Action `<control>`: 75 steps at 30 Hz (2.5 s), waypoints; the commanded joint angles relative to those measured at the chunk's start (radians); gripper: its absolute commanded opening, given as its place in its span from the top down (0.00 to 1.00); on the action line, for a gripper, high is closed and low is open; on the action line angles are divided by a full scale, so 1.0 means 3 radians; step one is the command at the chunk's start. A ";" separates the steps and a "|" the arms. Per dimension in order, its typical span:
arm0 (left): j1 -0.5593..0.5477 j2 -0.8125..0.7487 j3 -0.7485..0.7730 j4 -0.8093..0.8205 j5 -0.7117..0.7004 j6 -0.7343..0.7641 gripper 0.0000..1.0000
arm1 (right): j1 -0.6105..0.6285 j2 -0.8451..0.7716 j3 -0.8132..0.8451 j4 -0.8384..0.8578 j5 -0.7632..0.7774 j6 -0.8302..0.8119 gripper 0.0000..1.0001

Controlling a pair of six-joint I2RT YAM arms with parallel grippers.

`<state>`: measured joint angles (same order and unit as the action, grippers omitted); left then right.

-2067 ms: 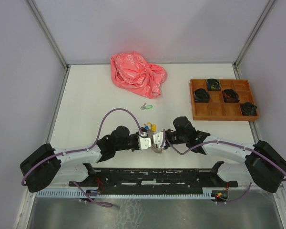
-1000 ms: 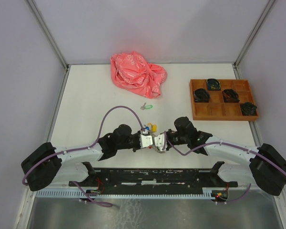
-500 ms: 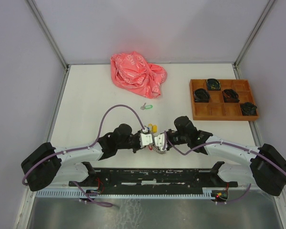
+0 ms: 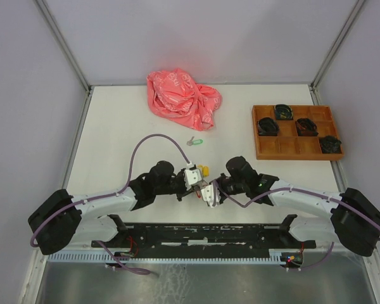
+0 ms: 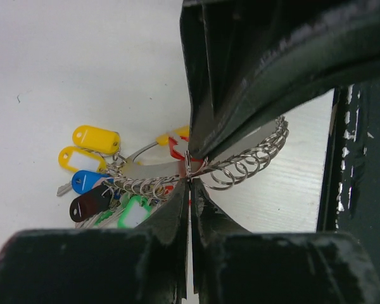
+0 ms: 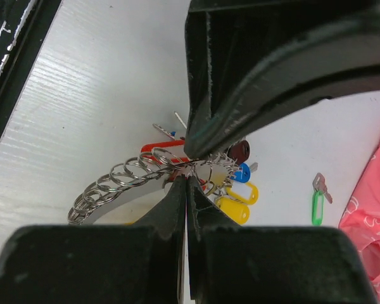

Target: Put the keys on the keyring

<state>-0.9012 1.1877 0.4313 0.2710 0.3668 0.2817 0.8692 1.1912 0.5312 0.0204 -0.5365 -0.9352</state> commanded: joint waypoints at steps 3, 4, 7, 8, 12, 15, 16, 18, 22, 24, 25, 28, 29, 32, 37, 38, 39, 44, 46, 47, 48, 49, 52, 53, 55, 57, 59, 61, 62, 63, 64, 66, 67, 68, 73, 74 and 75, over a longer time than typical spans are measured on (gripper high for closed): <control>0.0021 -0.0077 0.0182 0.0422 0.0026 -0.0393 0.97 | 0.0112 0.0116 0.0157 -0.0049 0.0109 -0.0222 0.99; 0.0019 -0.0087 0.0163 0.0450 0.0018 -0.0406 0.97 | 0.0112 0.0125 0.0160 -0.0041 0.0114 -0.0217 0.99; 0.0025 -0.0120 0.0119 0.0521 -0.0038 -0.0440 0.97 | 0.0114 0.0141 0.0147 -0.0014 0.0146 -0.0178 0.99; 0.0031 -0.0132 0.0102 0.0538 -0.0077 -0.0459 0.97 | 0.0114 0.0134 0.0135 0.0011 0.0160 -0.0150 0.99; 0.0031 -0.0175 0.0004 0.0667 -0.0232 -0.0559 0.97 | 0.0107 0.0082 0.0031 0.0164 0.0276 0.0011 0.99; 0.0037 -0.0205 -0.0101 0.0813 -0.0295 -0.0657 0.97 | 0.0102 0.0029 -0.0042 0.0269 0.0363 0.0137 0.99; 0.0034 -0.0206 -0.0126 0.0850 -0.0313 -0.0682 0.97 | 0.0099 0.0010 -0.0066 0.0292 0.0388 0.0171 0.99; 0.0036 -0.0214 -0.0171 0.0911 -0.0348 -0.0733 0.97 | 0.0087 -0.0014 -0.0080 0.0308 0.0436 0.0227 0.99; 0.0033 -0.0262 -0.0263 0.1073 -0.0396 -0.0794 0.97 | 0.0067 -0.0028 -0.0070 0.0300 0.0487 0.0301 0.99; 0.0037 -0.0298 -0.0317 0.1138 -0.0456 -0.0826 0.97 | 0.0062 -0.0028 -0.0072 0.0290 0.0481 0.0325 0.99; 0.0035 -0.0322 -0.0337 0.1170 -0.0487 -0.0837 0.97 | 0.0059 -0.0028 -0.0072 0.0298 0.0485 0.0343 0.99; 0.0036 -0.0364 -0.0395 0.1241 -0.0521 -0.0880 0.97 | 0.0049 -0.0038 -0.0108 0.0354 0.0521 0.0415 0.99; 0.0038 -0.0373 -0.0414 0.1263 -0.0526 -0.0895 0.97 | 0.0046 -0.0045 -0.0116 0.0377 0.0529 0.0436 0.99; 0.0034 -0.0390 -0.0461 0.1339 -0.0542 -0.0949 0.97 | 0.0031 -0.0079 -0.0114 0.0440 0.0519 0.0509 0.99; 0.0036 -0.0373 -0.0497 0.1407 -0.0593 -0.1017 0.97 | 0.0027 -0.0121 -0.0051 0.0390 0.0468 0.0517 0.99; 0.0035 -0.0365 -0.0497 0.1401 -0.0594 -0.1024 0.97 | 0.0027 -0.0128 -0.0030 0.0364 0.0468 0.0505 0.99; 0.0034 -0.0358 -0.0493 0.1387 -0.0595 -0.1031 0.95 | 0.0027 -0.0138 -0.0007 0.0333 0.0468 0.0489 0.99; 0.0035 -0.0313 -0.0472 0.1327 -0.0606 -0.1051 0.86 | 0.0027 -0.0140 0.0124 0.0146 0.0475 0.0336 0.99; 0.0034 -0.0308 -0.0469 0.1310 -0.0621 -0.1046 0.83 | 0.0027 -0.0110 0.0186 0.0061 0.0460 0.0278 0.99; 0.0035 -0.0309 -0.0471 0.1296 -0.0635 -0.1043 0.80 | 0.0027 -0.0093 0.0210 0.0031 0.0457 0.0258 0.99; 0.0036 -0.0325 -0.0467 0.1280 -0.0652 -0.1035 0.76 | 0.0027 -0.0082 0.0231 0.0001 0.0452 0.0230 0.99; 0.0035 -0.0339 -0.0462 0.1256 -0.0669 -0.1025 0.74 | 0.0027 -0.0069 0.0248 -0.0029 0.0449 0.0200 0.99; 0.0033 -0.0386 -0.0462 0.1189 -0.0733 -0.0976 0.72 | 0.0027 -0.0041 0.0305 -0.0114 0.0458 0.0112 0.99; 0.0035 -0.0405 -0.0461 0.1166 -0.0770 -0.0957 0.70 | 0.0025 -0.0035 0.0321 -0.0138 0.0461 0.0081 0.99; 0.0036 -0.0428 -0.0445 0.1115 -0.0834 -0.0907 0.68 | 0.0022 -0.0024 0.0363 -0.0209 0.0473 0.0023 0.99; 0.0036 -0.0442 -0.0415 0.1043 -0.0892 -0.0864 0.64 | 0.0010 -0.0014 0.0409 -0.0273 0.0474 -0.0022 0.99; 0.0037 -0.0452 -0.0389 0.1016 -0.0860 -0.0817 0.61 | 0.0000 -0.0004 0.0462 -0.0327 0.0462 -0.0064 0.99; 0.0034 -0.0440 -0.0375 0.1019 -0.0779 -0.0788 0.57 | -0.0004 0.0015 0.0503 -0.0356 0.0446 -0.0090 0.99; 0.0036 -0.0425 -0.0366 0.1031 -0.0738 -0.0781 0.57 | -0.0008 0.0026 0.0529 -0.0376 0.0436 -0.0104 0.99; 0.0034 -0.0400 -0.0358 0.1042 -0.0702 -0.0774 0.56 | -0.0011 0.0035 0.0546 -0.0388 0.0427 -0.0115 0.99; 0.0037 -0.0374 -0.0351 0.1053 -0.0664 -0.0771 0.55 | -0.0012 0.0046 0.0561 -0.0397 0.0420 -0.0128 0.99; 0.0040 -0.0304 -0.0331 0.1090 -0.0592 -0.0763 0.55 | -0.0018 0.0060 0.0583 -0.0413 0.0409 -0.0160 0.99; 0.0040 -0.0287 -0.0325 0.1115 -0.0558 -0.0757 0.55 | -0.0018 0.0067 0.0590 -0.0421 0.0406 -0.0167 0.99; 0.0044 -0.0256 -0.0315 0.1136 -0.0538 -0.0751 0.55 | -0.0024 0.0072 0.0598 -0.0432 0.0401 -0.0185 0.99; 0.0123 -0.0074 -0.0269 0.1217 -0.0364 -0.0682 0.55 | -0.0029 0.0099 0.0631 -0.0503 0.0341 -0.0263 0.99; 0.0163 -0.0049 -0.0271 0.1252 -0.0314 -0.0679 0.55 | -0.0031 0.0106 0.0632 -0.0514 0.0333 -0.0276 0.99; 0.0216 -0.0025 -0.0272 0.1306 -0.0242 -0.0671 0.55 | -0.0029 0.0105 0.0638 -0.0523 0.0324 -0.0285 0.99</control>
<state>-0.8753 1.1572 0.3122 0.5697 0.2195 0.0303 0.8639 1.2205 0.6731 -0.1448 -0.4095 -0.9890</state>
